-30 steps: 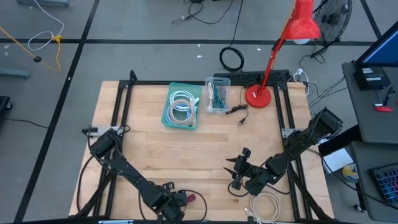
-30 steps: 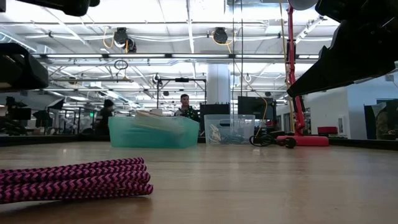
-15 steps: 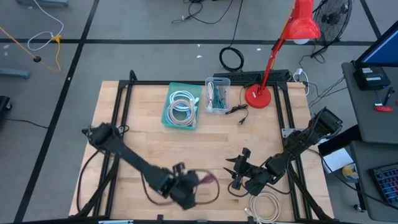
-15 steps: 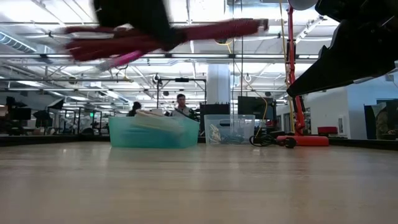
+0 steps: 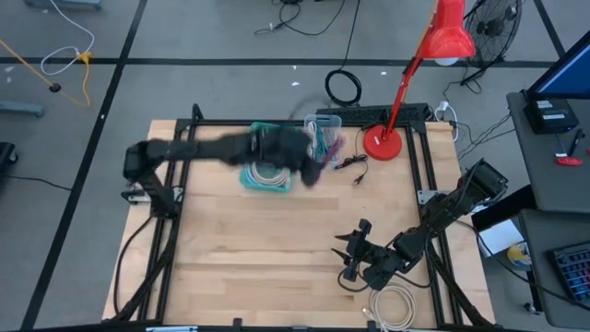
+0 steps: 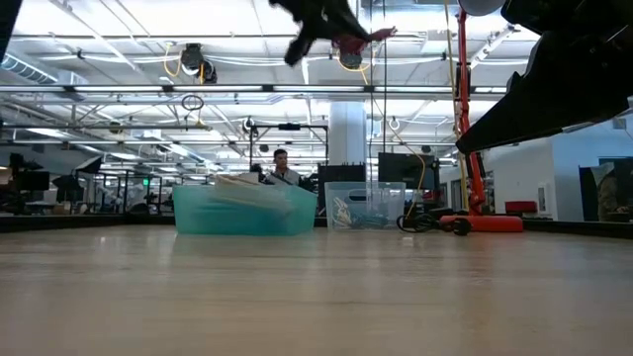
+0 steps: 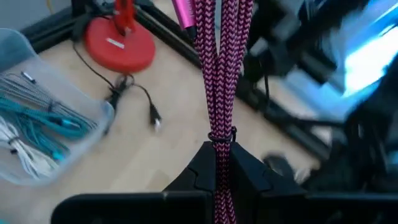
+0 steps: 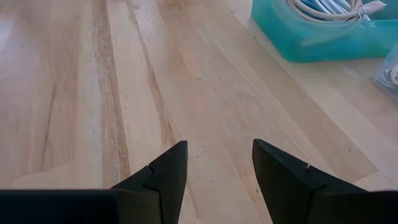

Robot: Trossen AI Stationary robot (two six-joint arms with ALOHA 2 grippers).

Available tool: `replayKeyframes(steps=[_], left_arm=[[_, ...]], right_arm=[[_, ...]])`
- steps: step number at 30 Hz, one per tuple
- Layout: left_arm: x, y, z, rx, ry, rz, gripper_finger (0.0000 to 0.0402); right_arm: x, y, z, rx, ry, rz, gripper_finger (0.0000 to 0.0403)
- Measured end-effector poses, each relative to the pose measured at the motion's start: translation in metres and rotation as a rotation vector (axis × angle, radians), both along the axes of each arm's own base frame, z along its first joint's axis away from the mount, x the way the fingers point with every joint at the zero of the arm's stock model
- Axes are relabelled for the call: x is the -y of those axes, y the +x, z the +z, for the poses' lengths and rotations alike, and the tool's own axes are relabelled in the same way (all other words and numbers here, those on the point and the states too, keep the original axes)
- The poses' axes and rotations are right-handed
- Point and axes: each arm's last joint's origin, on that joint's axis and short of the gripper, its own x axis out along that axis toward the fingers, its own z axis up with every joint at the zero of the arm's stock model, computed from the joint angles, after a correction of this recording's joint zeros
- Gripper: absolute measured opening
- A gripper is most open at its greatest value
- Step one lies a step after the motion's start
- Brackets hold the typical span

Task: Pick and place items into bin
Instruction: Put the black pink charger cable into the transparent bin

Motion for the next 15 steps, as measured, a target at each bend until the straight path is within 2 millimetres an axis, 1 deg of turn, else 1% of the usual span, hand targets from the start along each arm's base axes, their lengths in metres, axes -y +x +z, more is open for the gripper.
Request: replayKeyframes(steps=[3,7,10,13,15], left_arm=[[-0.049,0.007,-0.010,0.063,-0.076,-0.008,0.0017],[-0.096,0.016,-0.041,0.049,-0.144,-0.001,0.0017],[-0.119,0.026,-0.066,0.059,-0.170,0.026,0.0017],[-0.132,0.040,-0.093,0.084,-0.215,0.051,0.0017],[-0.140,0.048,-0.107,0.112,-0.238,0.094,0.0017]], right_arm=[[0.000,0.000,0.000,-0.001,-0.002,0.001,0.0171],[0.000,0.000,0.000,-0.007,-0.013,0.006,0.0171],[0.001,0.001,0.000,-0.009,-0.023,0.009,0.0171],[0.003,0.002,0.000,-0.011,-0.028,0.005,0.0171],[0.003,0.002,0.000,-0.012,-0.030,0.004,0.0171]])
